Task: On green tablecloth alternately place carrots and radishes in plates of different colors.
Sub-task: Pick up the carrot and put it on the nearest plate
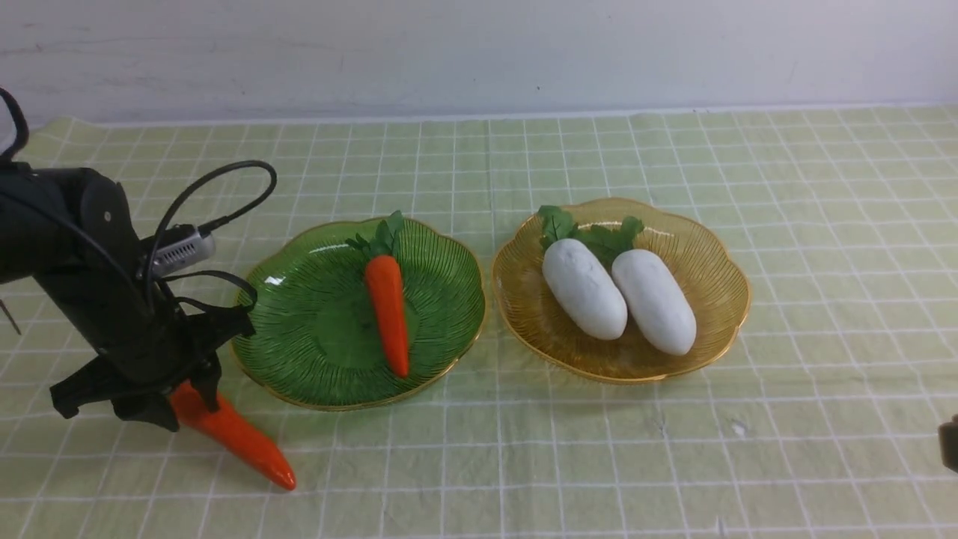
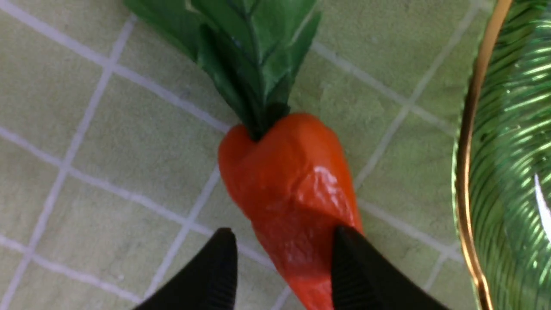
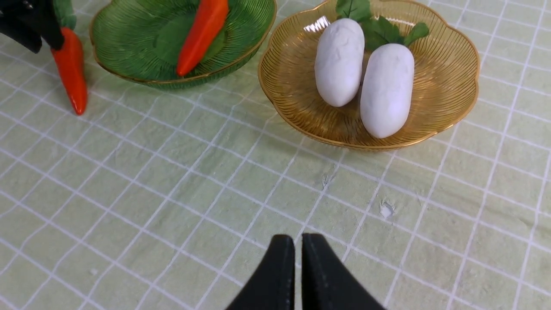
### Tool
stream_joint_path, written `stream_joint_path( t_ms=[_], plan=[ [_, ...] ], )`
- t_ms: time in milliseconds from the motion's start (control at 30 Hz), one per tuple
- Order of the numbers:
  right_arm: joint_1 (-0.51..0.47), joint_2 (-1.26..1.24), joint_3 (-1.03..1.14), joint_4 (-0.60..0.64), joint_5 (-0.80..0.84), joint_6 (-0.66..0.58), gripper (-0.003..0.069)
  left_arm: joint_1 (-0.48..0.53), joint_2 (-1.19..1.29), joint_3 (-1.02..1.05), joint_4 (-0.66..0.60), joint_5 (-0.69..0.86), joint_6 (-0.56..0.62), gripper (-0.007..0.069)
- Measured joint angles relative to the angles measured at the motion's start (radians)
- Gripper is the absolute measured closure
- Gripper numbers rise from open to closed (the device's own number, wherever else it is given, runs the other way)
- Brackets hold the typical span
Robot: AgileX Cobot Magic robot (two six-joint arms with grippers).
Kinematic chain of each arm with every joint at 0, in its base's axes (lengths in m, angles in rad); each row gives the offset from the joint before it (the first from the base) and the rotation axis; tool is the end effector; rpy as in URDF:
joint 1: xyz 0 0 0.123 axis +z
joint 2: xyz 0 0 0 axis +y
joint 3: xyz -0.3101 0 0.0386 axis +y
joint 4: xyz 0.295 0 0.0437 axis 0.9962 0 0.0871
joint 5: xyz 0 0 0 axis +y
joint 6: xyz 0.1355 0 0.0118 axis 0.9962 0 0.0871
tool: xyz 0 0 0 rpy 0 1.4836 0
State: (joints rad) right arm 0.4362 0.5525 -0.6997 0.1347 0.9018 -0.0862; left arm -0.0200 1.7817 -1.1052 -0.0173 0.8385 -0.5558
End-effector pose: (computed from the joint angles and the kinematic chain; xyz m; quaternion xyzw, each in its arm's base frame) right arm 0.1283 0.0756 0.3218 -0.2178 0.8710 0.1405 0.4174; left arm 0.3793 -0.0093 0.1329 -0.2691 0.9604 -0.0268 0.0666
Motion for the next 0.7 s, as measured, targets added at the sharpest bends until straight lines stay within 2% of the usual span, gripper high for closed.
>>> stream_joint_path(
  t_ms=[33, 167, 433, 533, 633, 700],
  plan=[
    [0.000, 0.000, 0.000, -0.001, 0.000, 0.000, 0.0643, 0.000, 0.008, -0.002, -0.004, -0.014, 0.000, 0.0277],
    [0.000, 0.000, 0.000, -0.001, 0.000, 0.000, 0.0643, -0.003, 0.027, -0.006, -0.013, -0.032, 0.000, 0.0207],
    [0.000, 0.000, 0.000, -0.004, 0.000, 0.000, 0.0643, -0.003, 0.088, -0.001, -0.001, 0.003, 0.001, 0.0201],
    [0.000, 0.000, 0.000, -0.004, 0.000, 0.000, 0.0643, -0.003, 0.089, -0.003, 0.002, 0.010, 0.022, 0.0240],
    [0.000, 0.000, 0.000, -0.004, 0.001, 0.000, 0.0643, -0.003, 0.075, -0.003, 0.036, 0.041, 0.068, 0.0382],
    [0.000, 0.000, 0.000, -0.004, 0.001, 0.000, 0.0643, -0.003, 0.053, -0.009, 0.086, 0.065, 0.082, 0.0387]
  ],
)
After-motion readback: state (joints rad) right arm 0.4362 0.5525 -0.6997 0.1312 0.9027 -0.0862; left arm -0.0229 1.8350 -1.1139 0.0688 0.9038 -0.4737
